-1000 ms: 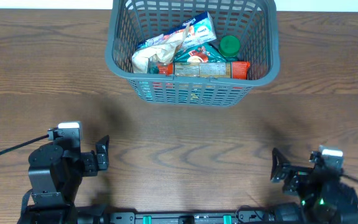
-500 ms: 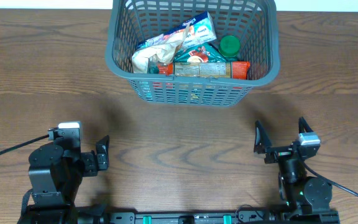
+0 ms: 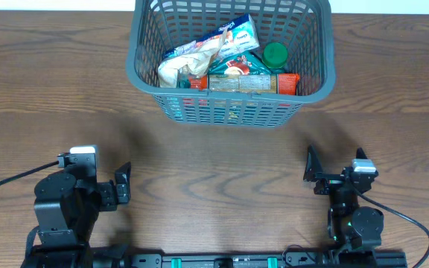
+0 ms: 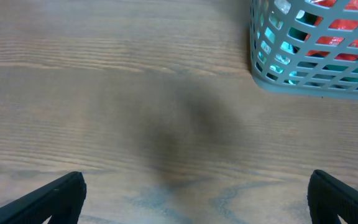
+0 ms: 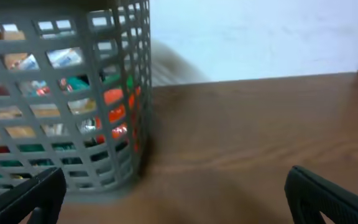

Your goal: Pack container

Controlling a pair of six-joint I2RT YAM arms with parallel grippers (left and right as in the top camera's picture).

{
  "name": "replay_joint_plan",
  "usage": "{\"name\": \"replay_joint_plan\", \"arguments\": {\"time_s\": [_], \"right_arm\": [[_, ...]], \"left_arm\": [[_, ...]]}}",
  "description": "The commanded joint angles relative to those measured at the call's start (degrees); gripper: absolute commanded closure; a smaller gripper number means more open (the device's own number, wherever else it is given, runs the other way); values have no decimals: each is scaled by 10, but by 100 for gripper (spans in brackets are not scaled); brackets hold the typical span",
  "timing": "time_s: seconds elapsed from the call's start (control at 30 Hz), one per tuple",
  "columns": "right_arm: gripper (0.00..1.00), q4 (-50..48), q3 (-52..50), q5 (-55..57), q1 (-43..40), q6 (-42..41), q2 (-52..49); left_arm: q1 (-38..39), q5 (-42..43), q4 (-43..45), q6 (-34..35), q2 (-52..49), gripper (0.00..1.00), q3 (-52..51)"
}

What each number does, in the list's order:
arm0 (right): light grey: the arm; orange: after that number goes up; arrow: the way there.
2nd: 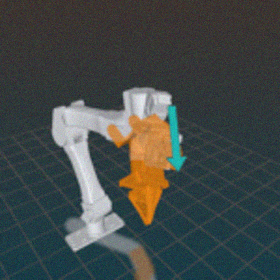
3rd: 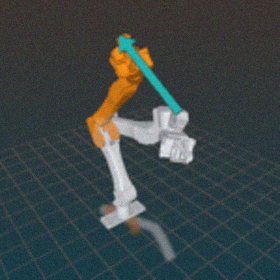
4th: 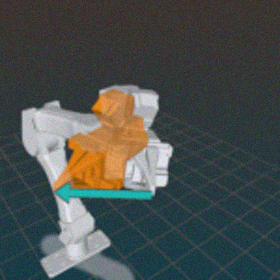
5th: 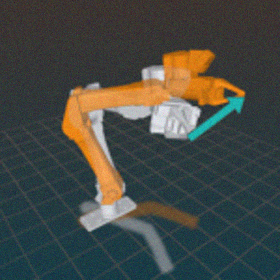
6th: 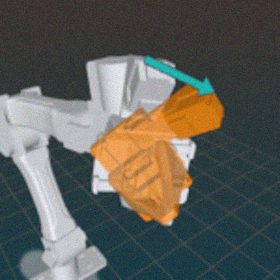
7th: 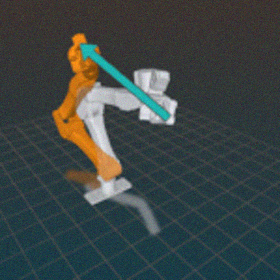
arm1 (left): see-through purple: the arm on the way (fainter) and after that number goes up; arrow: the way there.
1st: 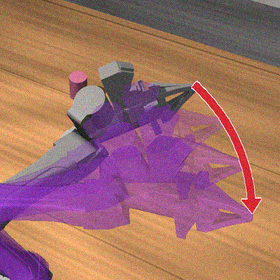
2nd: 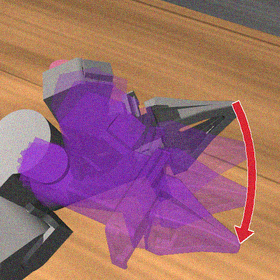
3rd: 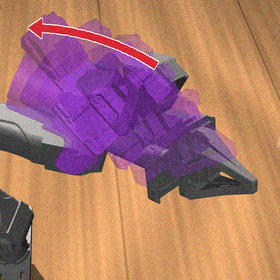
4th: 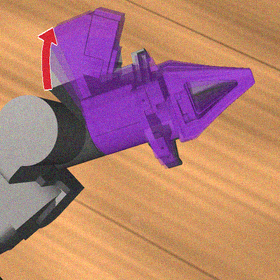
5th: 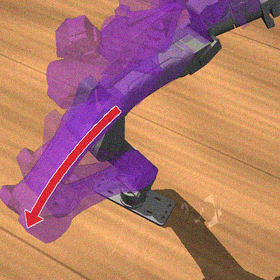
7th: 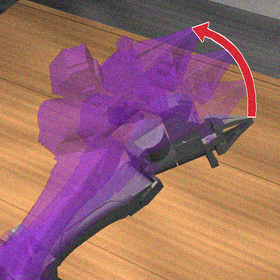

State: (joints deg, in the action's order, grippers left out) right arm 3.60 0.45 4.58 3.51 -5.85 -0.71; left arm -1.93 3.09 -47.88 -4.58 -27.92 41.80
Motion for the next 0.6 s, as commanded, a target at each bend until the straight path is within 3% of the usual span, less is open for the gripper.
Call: {"name": "replay_joint_plan", "arguments": {"time_s": [0.0, 0.57], "right_arm": [[1, 3, -1, 13, -3, -5, 4], [1, 3, -1, -3, 4, -5, 4]], "left_arm": [[-1, 8, -1, -8, 0, 1, 0], [-1, 8, -1, -8, 0, 1, 0]]}}
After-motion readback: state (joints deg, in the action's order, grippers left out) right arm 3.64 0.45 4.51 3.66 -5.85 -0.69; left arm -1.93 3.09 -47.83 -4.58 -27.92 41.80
